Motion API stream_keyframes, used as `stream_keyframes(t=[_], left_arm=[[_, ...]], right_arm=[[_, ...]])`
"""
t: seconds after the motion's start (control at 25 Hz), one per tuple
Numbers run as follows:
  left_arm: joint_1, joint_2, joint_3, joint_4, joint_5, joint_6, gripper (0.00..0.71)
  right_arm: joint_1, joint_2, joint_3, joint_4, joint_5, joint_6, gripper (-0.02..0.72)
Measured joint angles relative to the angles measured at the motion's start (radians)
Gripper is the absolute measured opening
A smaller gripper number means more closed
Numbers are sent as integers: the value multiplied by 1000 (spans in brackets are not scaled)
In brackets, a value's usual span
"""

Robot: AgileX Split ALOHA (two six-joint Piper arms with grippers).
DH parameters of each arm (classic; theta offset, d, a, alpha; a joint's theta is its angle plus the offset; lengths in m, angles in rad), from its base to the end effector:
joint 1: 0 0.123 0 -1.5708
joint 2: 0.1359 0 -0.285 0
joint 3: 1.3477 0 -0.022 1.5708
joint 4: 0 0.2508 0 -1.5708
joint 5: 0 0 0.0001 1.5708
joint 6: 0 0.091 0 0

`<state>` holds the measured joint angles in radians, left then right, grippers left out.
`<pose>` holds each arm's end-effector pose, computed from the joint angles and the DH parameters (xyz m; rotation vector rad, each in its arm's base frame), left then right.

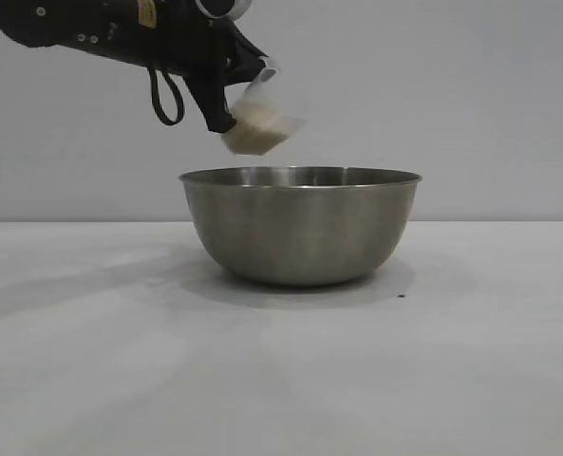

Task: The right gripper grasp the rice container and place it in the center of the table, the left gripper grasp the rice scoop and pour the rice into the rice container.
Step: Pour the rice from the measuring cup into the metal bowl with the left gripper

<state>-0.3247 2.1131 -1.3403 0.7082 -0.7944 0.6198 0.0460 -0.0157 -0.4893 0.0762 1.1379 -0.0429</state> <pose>0.4296 -0.1891 0.2009 1.3276 0.8952 0.2645 -0.0098 0.0058 0.2683 -0.1014 2.1129 0.0941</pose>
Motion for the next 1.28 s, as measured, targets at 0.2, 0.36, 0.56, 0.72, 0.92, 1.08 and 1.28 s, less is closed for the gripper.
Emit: stream_keyframes(t=[0.2,0.36,0.56,0.72,0.92,1.08,1.28], left_arm=[[0,0,0,31,-36,82,0],[-5,0,0,70,-51,135,0],[-32,0,0,74,-51,197,0],[-53,0,0,81,-51,252,0],[-57,0,0,84,-51,306,0],[-57,17,0,86,-51,362,0],[-57,40,0,87,-40,412,0]], right_arm=[[0,0,0,0,0,0,272],[0,0,0,0,0,0,272],[0,0,0,0,0,0,272],[0,0,0,0,0,0,272],[0,0,0,0,0,0,272],[0,0,0,0,0,0,272],[0,0,0,0,0,0,272]])
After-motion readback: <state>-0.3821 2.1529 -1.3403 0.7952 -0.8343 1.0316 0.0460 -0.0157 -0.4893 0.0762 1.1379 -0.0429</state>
